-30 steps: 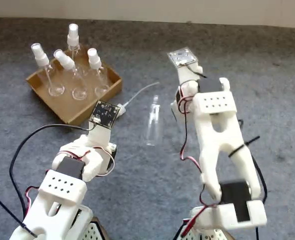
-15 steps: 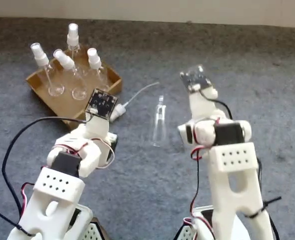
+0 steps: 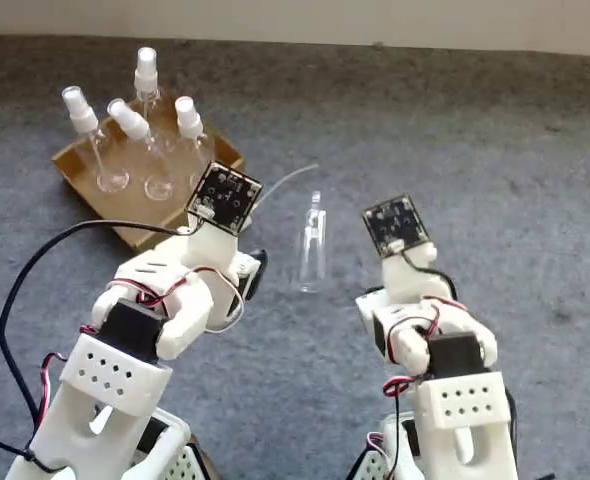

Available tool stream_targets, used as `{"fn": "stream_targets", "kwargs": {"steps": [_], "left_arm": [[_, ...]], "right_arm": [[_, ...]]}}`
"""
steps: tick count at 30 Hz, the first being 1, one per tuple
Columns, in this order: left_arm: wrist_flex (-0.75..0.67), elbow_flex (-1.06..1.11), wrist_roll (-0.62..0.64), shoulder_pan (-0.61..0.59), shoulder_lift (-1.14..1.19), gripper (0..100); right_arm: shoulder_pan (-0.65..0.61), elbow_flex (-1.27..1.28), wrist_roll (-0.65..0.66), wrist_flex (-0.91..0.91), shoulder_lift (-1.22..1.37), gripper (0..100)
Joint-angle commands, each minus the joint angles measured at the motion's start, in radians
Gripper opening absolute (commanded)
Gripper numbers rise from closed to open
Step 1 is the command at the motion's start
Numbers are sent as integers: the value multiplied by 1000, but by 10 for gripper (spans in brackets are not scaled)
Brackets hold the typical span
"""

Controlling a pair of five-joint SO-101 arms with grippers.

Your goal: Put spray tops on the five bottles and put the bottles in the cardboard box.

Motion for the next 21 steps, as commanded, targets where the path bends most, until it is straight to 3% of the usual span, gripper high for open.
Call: {"fn": "stream_targets", "kwargs": {"steps": [1,9,14,21], "left_arm": [[14,-120,9,22,88,116],[80,-409,12,59,510,117],[161,-616,137,64,719,124],[281,-881,146,65,977,281]], "right_arm": [[67,36,-11,-71,-76,9],[81,263,-41,-286,-94,9],[84,321,-100,-344,-96,10],[179,331,-107,-447,-96,10]]}}
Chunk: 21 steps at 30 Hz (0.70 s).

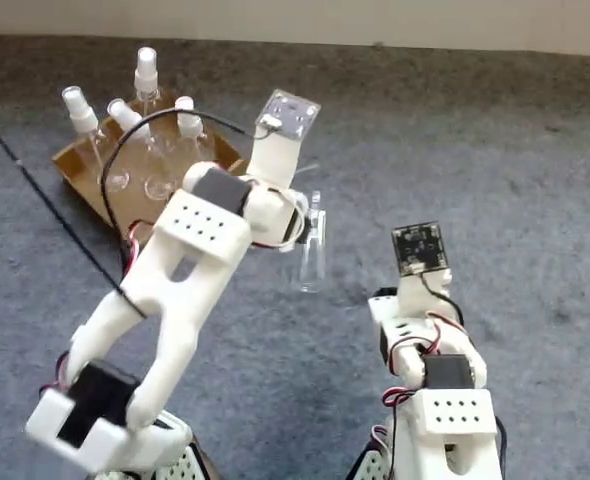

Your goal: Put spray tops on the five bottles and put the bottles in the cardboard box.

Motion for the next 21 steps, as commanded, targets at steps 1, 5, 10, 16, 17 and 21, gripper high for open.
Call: {"fn": "stream_targets", "kwargs": {"steps": [1,5,10,16,17,21], "left_arm": [[75,-216,11,18,137,282],[123,-384,11,31,300,261],[203,-631,11,42,512,255],[318,-932,78,41,771,259],[345,-984,80,41,809,259],[423,-1181,150,33,963,259]], "right_arm": [[71,-5,-17,-56,-22,10],[77,-4,-17,-54,-22,10],[76,-2,-17,-54,-22,10],[76,-2,-17,-54,-22,10],[76,-2,-17,-54,-22,10],[76,-2,-17,-54,-22,10]]}}
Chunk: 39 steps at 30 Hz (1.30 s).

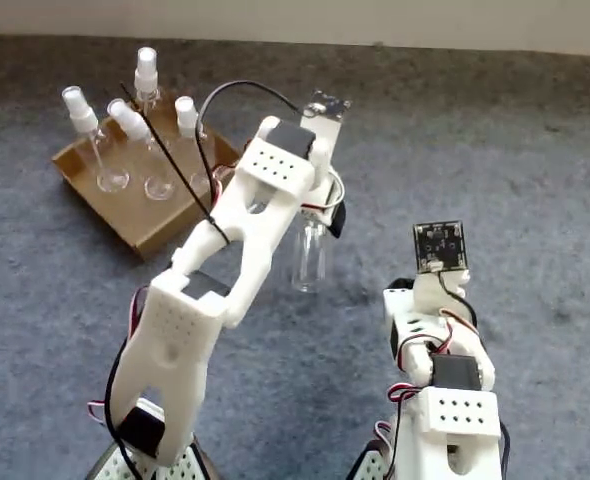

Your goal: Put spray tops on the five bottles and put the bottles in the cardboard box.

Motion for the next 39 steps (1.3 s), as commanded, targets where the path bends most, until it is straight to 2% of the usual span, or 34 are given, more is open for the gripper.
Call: {"fn": "stream_targets", "kwargs": {"steps": [1,8,11,18,27,39], "left_arm": [[83,-269,86,2,128,259],[127,-464,94,-2,325,256],[129,-478,146,-12,352,255],[129,-472,160,-19,355,254],[129,-470,160,-16,357,34],[155,-519,153,-12,229,24]], "right_arm": [[13,-5,-9,-22,-22,10],[13,-5,-9,-22,-22,10],[13,12,-8,-25,-22,10],[13,42,-5,-27,-22,10],[13,44,-5,-27,-22,10],[13,45,-3,-27,-22,10]]}}
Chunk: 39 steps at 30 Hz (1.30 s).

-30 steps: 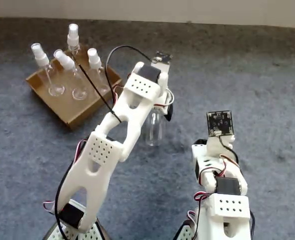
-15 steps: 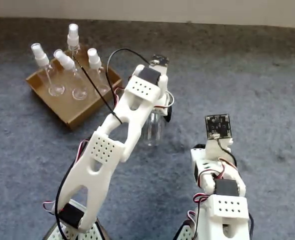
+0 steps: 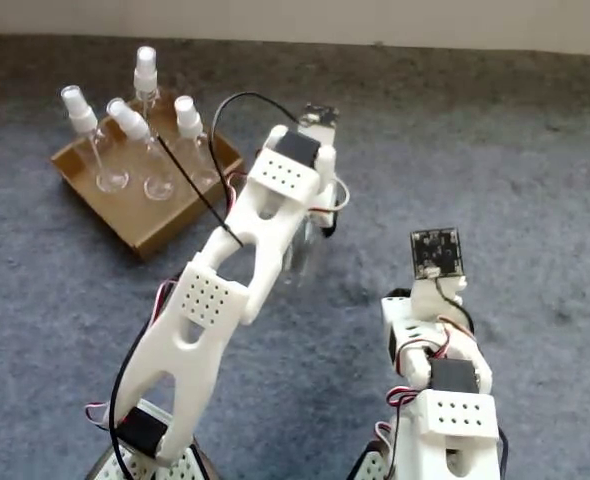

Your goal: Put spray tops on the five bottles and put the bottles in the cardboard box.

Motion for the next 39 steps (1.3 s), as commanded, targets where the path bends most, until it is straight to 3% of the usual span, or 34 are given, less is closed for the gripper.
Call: {"fn": "stream_targets", "kwargs": {"steps": [1,8,19,28,35,39], "left_arm": [[18,-47,5,-5,-166,24],[25,19,5,5,-384,24],[18,618,2,-4,-911,27],[17,840,0,-5,-1259,27],[17,1075,-255,-87,-1531,25],[-3,1245,-267,-188,-1652,27]], "right_arm": [[13,-10,-2,-22,-16,10],[12,-8,-3,-22,-16,10],[-67,-8,-8,-22,-16,10],[-71,-8,-8,-22,-18,10],[-73,-8,-8,-22,-18,10],[-73,-8,-3,-22,-18,10]]}}
